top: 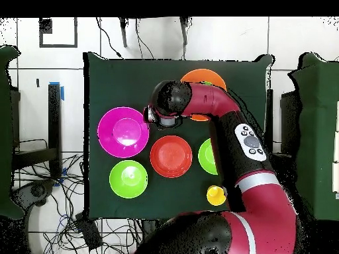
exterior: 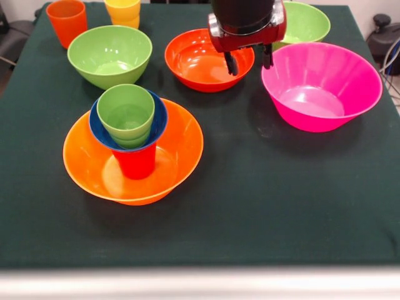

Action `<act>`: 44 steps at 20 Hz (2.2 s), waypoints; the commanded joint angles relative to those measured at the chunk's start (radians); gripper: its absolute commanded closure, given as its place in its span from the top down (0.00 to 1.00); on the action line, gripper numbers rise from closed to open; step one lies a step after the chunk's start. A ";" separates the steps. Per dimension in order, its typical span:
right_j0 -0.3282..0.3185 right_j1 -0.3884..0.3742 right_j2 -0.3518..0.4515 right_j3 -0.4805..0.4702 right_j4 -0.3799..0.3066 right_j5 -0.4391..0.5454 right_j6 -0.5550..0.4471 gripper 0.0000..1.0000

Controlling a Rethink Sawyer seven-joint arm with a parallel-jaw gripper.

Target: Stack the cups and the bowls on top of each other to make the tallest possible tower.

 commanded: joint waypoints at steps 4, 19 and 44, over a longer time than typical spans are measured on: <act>0.032 -0.030 -0.035 0.022 -0.062 -0.150 0.052 1.00; 0.073 0.054 -0.019 -0.031 -0.018 -0.127 0.044 1.00; 0.046 0.237 -0.002 -0.066 -0.080 -0.159 -0.118 1.00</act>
